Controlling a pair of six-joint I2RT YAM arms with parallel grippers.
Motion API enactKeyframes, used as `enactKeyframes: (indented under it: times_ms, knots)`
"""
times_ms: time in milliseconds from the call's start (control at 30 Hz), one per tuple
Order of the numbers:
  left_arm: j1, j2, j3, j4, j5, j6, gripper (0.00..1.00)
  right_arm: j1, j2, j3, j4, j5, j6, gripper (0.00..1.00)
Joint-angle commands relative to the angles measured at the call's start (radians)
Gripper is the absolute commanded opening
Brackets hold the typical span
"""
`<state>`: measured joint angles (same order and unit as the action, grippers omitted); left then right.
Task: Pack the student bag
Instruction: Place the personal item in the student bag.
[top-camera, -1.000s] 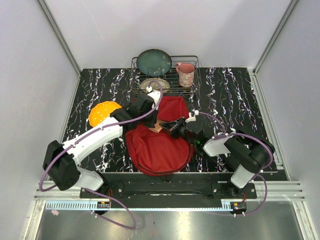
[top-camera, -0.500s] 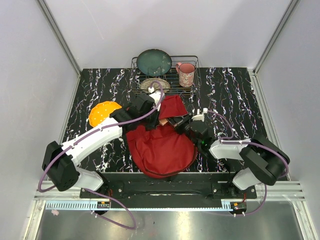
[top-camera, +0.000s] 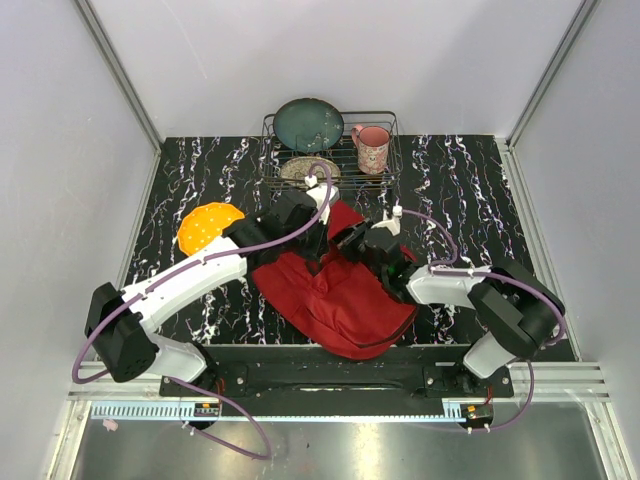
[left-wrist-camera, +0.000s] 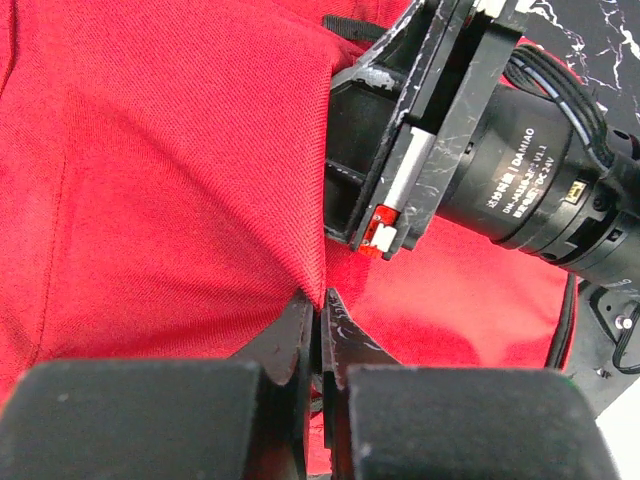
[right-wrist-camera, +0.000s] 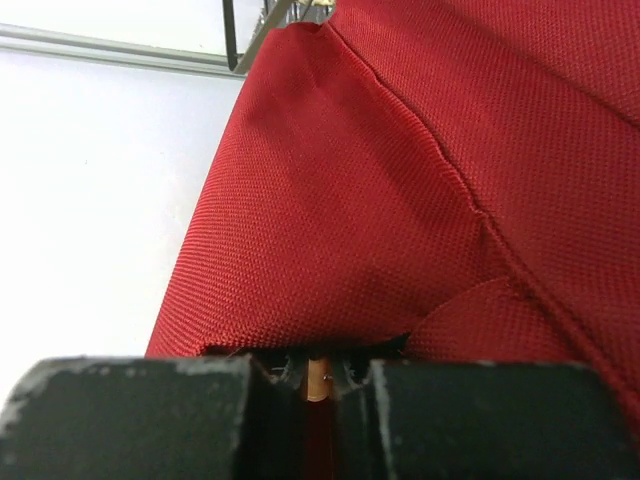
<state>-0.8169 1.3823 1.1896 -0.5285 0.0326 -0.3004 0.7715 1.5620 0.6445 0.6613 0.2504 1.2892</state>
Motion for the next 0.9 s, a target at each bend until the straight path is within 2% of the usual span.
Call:
enactKeyframes:
  times_ms: [0, 33, 200, 267, 333, 533, 667, 700, 733, 767, 867]
  knots:
    - [-0.011, -0.061, 0.033, 0.019, -0.057, -0.026, 0.0, -0.003, 0.02, 0.095, -0.005, 0.016, -0.033, 0.16]
    - [-0.01, -0.065, 0.021, 0.019, -0.068, -0.028, 0.0, -0.001, 0.017, 0.098, -0.049, 0.013, -0.04, 0.24]
    - [0.021, -0.069, -0.001, 0.015, -0.096, -0.049, 0.0, -0.001, -0.028, 0.112, -0.155, -0.042, -0.143, 0.41]
    - [0.03, -0.069, -0.007, 0.007, -0.096, -0.051, 0.0, -0.001, -0.069, 0.113, -0.236, -0.057, -0.189, 0.51]
    - [0.044, -0.071, -0.015, 0.009, -0.096, -0.051, 0.0, -0.001, -0.106, 0.113, -0.326, -0.079, -0.218, 0.56]
    - [0.056, -0.069, -0.024, 0.009, -0.089, -0.051, 0.01, -0.001, -0.248, 0.047, -0.428, -0.106, -0.28, 0.59]
    - [0.059, -0.062, -0.028, 0.007, -0.077, -0.055, 0.08, -0.001, -0.361, 0.032, -0.545, -0.088, -0.323, 0.58]
    - [0.059, -0.06, -0.03, 0.01, -0.074, -0.057, 0.13, -0.001, -0.388, 0.026, -0.563, -0.062, -0.326, 0.58]
    - [0.061, -0.058, -0.034, 0.009, -0.069, -0.059, 0.36, -0.001, -0.437, 0.012, -0.604, -0.051, -0.329, 0.57]
    - [0.059, -0.061, -0.038, 0.01, -0.059, -0.059, 0.48, -0.001, -0.462, 0.006, -0.618, -0.043, -0.333, 0.57]
    - [0.059, -0.077, -0.058, 0.009, -0.057, -0.08, 0.71, 0.0, -0.537, -0.006, -0.646, -0.028, -0.376, 0.57]
